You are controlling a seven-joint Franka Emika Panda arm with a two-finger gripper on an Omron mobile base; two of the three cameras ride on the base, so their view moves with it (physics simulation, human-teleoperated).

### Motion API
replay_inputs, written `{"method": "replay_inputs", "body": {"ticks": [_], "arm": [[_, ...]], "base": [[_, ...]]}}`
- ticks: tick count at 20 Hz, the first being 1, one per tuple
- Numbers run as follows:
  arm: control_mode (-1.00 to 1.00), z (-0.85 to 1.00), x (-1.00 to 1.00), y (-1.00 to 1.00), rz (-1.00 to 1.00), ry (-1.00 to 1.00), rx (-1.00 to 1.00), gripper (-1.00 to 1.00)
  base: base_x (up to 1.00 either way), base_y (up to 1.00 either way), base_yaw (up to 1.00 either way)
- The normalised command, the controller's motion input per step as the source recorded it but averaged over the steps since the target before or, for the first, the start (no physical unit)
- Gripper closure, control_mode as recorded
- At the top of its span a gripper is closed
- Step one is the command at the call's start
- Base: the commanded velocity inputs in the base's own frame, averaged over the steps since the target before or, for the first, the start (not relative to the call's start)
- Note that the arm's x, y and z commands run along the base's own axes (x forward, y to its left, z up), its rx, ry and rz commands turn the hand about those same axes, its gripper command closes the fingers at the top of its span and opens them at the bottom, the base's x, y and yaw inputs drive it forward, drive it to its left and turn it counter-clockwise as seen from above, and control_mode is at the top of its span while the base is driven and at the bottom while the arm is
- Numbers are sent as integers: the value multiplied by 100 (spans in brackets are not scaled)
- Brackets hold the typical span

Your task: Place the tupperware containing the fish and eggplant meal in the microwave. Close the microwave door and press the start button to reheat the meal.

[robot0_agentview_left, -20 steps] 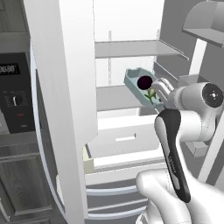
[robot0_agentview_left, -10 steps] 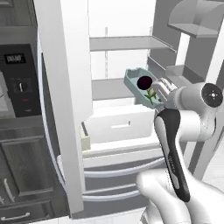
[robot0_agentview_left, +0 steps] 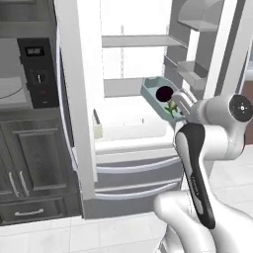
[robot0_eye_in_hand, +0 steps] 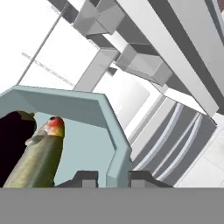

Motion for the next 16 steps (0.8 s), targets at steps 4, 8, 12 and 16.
{"method": "replay_inputs", "body": {"ticks": [4,8,12,16], "arm": [[100,0,0,0,0,0,0,100],[100,0,0,0,0,0,0,100],[100,0,0,0,0,0,0,100],[100,0,0,0,0,0,0,100]], "base": [[-29,26,28],[-9,45,36],[0,48,43],[0,51,45]]}}
